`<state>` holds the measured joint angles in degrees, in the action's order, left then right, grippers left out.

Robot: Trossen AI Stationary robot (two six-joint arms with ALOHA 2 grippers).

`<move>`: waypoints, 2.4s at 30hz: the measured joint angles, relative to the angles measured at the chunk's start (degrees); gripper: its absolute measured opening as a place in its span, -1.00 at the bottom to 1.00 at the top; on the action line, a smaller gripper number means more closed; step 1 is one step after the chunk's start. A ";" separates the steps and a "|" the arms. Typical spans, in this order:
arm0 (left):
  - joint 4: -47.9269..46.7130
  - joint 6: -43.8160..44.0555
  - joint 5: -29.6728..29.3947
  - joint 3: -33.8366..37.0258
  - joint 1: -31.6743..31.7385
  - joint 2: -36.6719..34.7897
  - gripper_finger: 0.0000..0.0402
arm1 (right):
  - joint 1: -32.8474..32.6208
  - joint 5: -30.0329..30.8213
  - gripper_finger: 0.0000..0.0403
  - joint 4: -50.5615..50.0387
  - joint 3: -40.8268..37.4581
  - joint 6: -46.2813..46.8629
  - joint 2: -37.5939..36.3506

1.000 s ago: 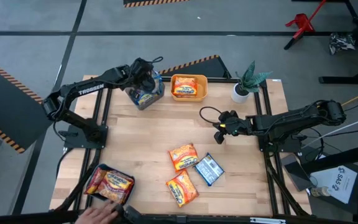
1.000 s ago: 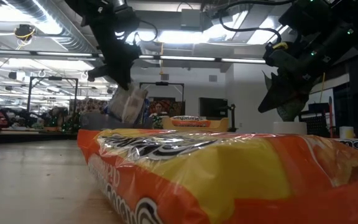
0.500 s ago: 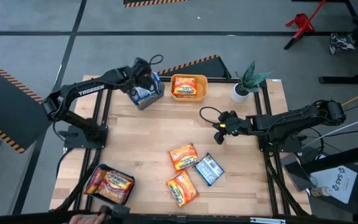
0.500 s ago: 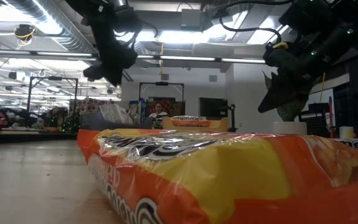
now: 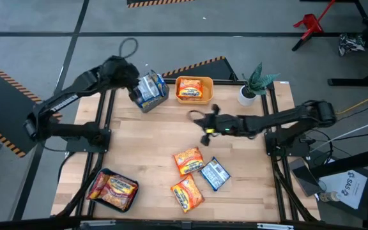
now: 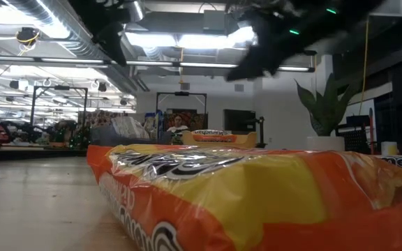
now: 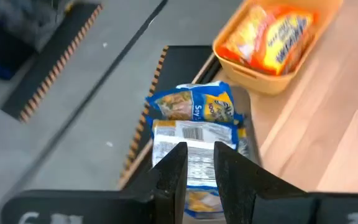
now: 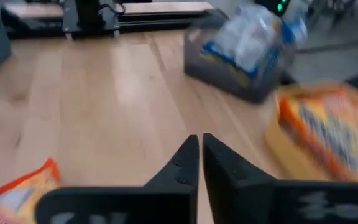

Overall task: Sort Maruchan noodles
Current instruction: Adjust the packs of blue ramen in the black transparent bin

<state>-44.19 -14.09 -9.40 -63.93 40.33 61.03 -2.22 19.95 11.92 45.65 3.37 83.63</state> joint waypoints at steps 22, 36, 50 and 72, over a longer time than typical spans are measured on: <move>6.23 4.56 13.56 0.07 19.74 19.86 -0.15 | 12.01 -15.65 -0.05 -27.96 30.08 -3.31 18.82; 6.32 3.51 22.90 0.05 24.99 27.85 -0.04 | 1.68 -8.86 -0.07 -28.87 30.05 3.46 18.82; 2.72 4.57 30.06 0.05 25.30 29.23 -0.35 | 0.74 -3.87 -0.08 -30.18 30.05 5.37 18.82; 2.69 -6.25 24.98 0.05 21.39 21.15 -0.99 | 0.74 -2.43 -0.08 -33.57 30.01 6.85 18.80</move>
<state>-41.51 -20.34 15.58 -63.88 61.71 82.18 -1.48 17.52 -21.65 75.66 10.22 102.43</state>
